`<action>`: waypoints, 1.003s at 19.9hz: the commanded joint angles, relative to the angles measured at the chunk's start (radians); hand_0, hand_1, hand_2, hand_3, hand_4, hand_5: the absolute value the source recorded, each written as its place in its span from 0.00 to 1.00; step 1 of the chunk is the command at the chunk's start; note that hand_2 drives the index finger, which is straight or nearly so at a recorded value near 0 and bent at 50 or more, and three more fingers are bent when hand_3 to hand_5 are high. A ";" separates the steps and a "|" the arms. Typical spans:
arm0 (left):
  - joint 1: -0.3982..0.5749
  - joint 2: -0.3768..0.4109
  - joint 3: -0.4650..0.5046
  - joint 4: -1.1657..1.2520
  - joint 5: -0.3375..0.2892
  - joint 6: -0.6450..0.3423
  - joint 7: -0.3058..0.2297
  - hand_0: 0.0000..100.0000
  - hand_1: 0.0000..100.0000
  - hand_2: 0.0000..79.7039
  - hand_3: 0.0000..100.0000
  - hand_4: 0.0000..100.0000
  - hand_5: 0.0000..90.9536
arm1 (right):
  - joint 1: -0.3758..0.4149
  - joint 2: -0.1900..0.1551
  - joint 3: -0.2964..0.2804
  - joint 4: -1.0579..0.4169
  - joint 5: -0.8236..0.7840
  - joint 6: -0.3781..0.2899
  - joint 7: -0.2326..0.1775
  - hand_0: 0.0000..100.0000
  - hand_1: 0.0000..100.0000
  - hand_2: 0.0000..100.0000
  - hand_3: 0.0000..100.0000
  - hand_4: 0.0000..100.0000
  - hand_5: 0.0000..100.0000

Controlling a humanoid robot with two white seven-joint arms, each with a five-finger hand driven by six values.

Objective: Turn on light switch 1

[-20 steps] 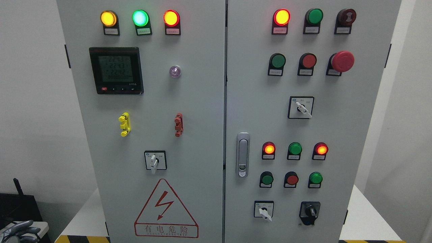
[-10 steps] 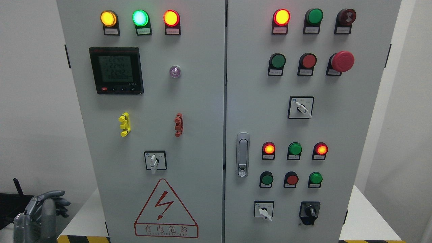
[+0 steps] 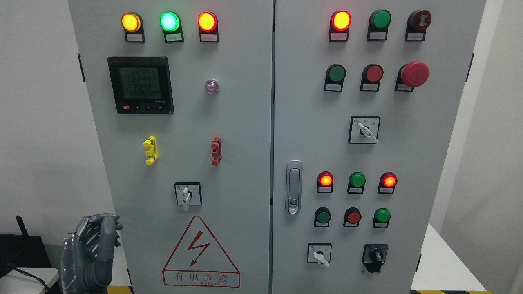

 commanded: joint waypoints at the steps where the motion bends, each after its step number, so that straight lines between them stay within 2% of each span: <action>1: -0.054 -0.037 -0.143 -0.012 -0.071 0.066 0.028 0.05 0.34 0.69 0.72 0.79 0.82 | 0.000 0.000 0.000 0.001 -0.018 0.000 -0.002 0.12 0.39 0.00 0.00 0.00 0.00; 5: -0.072 -0.045 -0.163 -0.009 -0.113 0.119 0.054 0.04 0.38 0.72 0.73 0.79 0.82 | 0.000 0.000 0.000 0.001 -0.018 0.000 -0.002 0.12 0.39 0.00 0.00 0.00 0.00; 11: -0.075 -0.048 -0.187 -0.007 -0.185 0.195 0.060 0.03 0.43 0.75 0.74 0.80 0.83 | 0.000 0.000 0.000 -0.001 -0.017 0.000 -0.001 0.12 0.39 0.00 0.00 0.00 0.00; 14: -0.075 -0.049 -0.202 -0.004 -0.195 0.237 0.066 0.03 0.43 0.75 0.75 0.80 0.84 | 0.000 0.000 0.000 0.001 -0.017 0.000 -0.002 0.12 0.39 0.00 0.00 0.00 0.00; 17: -0.077 -0.051 -0.203 -0.002 -0.206 0.270 0.106 0.03 0.43 0.76 0.75 0.80 0.84 | 0.000 0.000 0.000 -0.001 -0.017 0.000 -0.002 0.12 0.39 0.00 0.00 0.00 0.00; 20: -0.088 -0.052 -0.203 -0.001 -0.212 0.306 0.108 0.03 0.44 0.76 0.75 0.81 0.85 | 0.000 0.000 0.000 0.001 -0.018 0.000 -0.002 0.12 0.39 0.00 0.00 0.00 0.00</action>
